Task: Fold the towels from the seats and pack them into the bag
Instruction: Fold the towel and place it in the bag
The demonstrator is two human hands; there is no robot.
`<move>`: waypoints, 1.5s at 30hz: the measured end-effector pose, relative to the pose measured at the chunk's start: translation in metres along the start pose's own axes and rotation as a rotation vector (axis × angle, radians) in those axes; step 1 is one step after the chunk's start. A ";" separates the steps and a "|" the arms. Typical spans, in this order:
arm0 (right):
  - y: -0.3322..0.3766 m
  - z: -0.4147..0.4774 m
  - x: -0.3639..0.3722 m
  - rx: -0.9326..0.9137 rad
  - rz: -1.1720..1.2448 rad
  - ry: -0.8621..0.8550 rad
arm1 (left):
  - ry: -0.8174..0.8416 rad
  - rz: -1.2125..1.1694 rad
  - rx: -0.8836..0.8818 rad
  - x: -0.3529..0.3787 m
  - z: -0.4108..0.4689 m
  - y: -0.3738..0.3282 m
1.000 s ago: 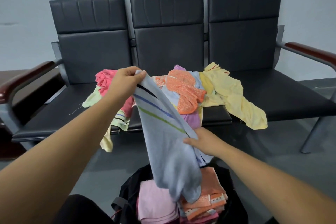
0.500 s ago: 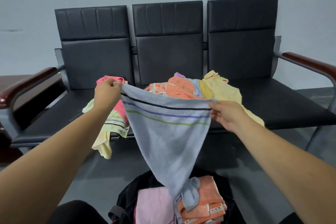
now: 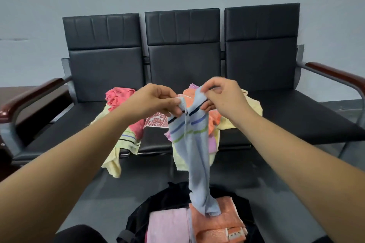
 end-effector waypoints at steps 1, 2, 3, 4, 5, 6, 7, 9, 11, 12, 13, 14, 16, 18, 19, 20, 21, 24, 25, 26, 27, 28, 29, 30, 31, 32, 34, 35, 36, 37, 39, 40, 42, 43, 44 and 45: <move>0.003 -0.003 0.006 -0.017 -0.017 0.055 | -0.027 0.030 0.017 0.000 0.001 -0.003; 0.006 -0.005 0.012 -0.032 -0.047 0.117 | -0.049 0.046 0.037 0.001 0.002 -0.006; 0.009 -0.007 0.018 -0.047 -0.078 0.186 | -0.065 0.059 0.058 0.000 0.003 -0.007; 0.011 -0.010 0.023 -0.068 -0.115 0.251 | -0.071 0.066 0.067 0.000 0.004 -0.007; 0.013 -0.012 0.027 -0.089 -0.148 0.300 | -0.063 0.070 0.068 0.001 0.004 -0.006; 0.014 -0.013 0.028 -0.107 -0.179 0.323 | -0.047 0.073 0.063 0.002 0.004 -0.006; 0.015 -0.015 0.029 -0.118 -0.196 0.325 | -0.033 0.072 0.060 0.003 0.003 -0.004; 0.016 -0.015 0.028 -0.118 -0.198 0.313 | -0.015 0.038 0.056 0.004 0.002 -0.004; 0.018 -0.014 0.026 -0.100 -0.158 0.277 | 0.040 -0.011 0.020 0.007 0.000 0.001; 0.019 -0.012 0.023 -0.082 -0.102 0.240 | 0.087 0.013 -0.027 0.010 0.000 0.009; 0.019 -0.009 0.019 -0.057 -0.031 0.196 | 0.140 0.074 -0.086 0.012 -0.003 0.018; 0.018 -0.006 0.014 -0.031 0.037 0.148 | 0.201 0.153 -0.152 0.016 -0.007 0.030; 0.014 0.001 0.001 0.012 0.111 0.064 | 0.269 0.269 -0.277 0.016 -0.016 0.053; 0.005 0.004 -0.012 0.041 0.080 0.006 | 0.233 0.261 -0.304 0.007 -0.016 0.065; 0.000 0.005 -0.018 0.059 0.037 -0.004 | 0.212 0.220 -0.285 0.003 -0.016 0.065; -0.006 0.007 -0.022 0.078 -0.015 -0.005 | 0.210 0.158 -0.241 0.001 -0.016 0.061; -0.012 0.010 -0.024 0.099 -0.064 0.000 | 0.211 0.094 -0.199 0.000 -0.015 0.055; -0.008 0.021 -0.033 0.132 -0.004 -0.049 | 0.104 -0.037 -0.083 -0.014 -0.007 0.029; 0.002 0.027 -0.036 0.116 0.117 -0.078 | 0.008 -0.062 -0.037 -0.022 -0.002 0.015; 0.014 0.031 -0.040 0.095 0.262 -0.096 | -0.090 -0.104 0.018 -0.031 0.002 0.000; 0.025 0.035 -0.044 0.083 0.438 -0.079 | -0.159 -0.209 0.053 -0.040 0.005 -0.013; 0.033 0.040 -0.046 0.094 0.623 -0.032 | -0.183 -0.306 0.067 -0.045 0.007 -0.027; 0.039 0.043 -0.046 0.120 0.780 0.044 | -0.178 -0.341 0.070 -0.049 0.010 -0.037; 0.040 0.044 -0.044 0.156 0.815 0.098 | -0.171 -0.267 0.040 -0.050 0.012 -0.044; 0.035 0.045 -0.042 0.187 0.718 0.105 | -0.175 -0.117 -0.017 -0.051 0.015 -0.043; 0.028 0.046 -0.043 0.191 0.525 0.067 | -0.216 0.069 -0.029 -0.055 0.017 -0.043; 0.022 0.049 -0.053 0.142 0.252 -0.102 | -0.290 0.098 -0.048 -0.060 0.019 -0.038; 0.020 0.050 -0.056 0.130 0.248 -0.151 | -0.324 0.031 -0.014 -0.061 0.017 -0.038; 0.019 0.050 -0.057 0.125 0.299 -0.172 | -0.354 0.016 0.021 -0.060 0.016 -0.040; 0.019 0.050 -0.057 0.116 0.366 -0.165 | -0.383 -0.007 0.045 -0.058 0.016 -0.041; 0.020 0.046 -0.052 0.103 0.430 -0.121 | -0.433 -0.050 0.096 -0.055 0.015 -0.041; 0.020 0.044 -0.048 0.095 0.412 -0.103 | -0.453 -0.076 0.105 -0.054 0.015 -0.040; 0.017 0.040 -0.042 0.093 0.362 -0.063 | -0.470 -0.134 0.088 -0.053 0.018 -0.034; 0.016 0.038 -0.040 0.100 0.353 -0.037 | -0.478 -0.161 0.071 -0.053 0.019 -0.030; 0.015 0.037 -0.039 0.113 0.363 -0.008 | -0.480 -0.186 0.056 -0.054 0.019 -0.026; 0.014 0.037 -0.038 0.123 0.387 0.011 | -0.487 -0.219 0.046 -0.055 0.019 -0.021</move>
Point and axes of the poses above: each hand's wrist, its own z-axis towards the middle knuckle, its own x-axis out of the palm, y = z × x, the point moved 6 cm from there along z, towards the middle knuckle, and after that the axes turned 3 degrees about -x, right-handed, at the moved point
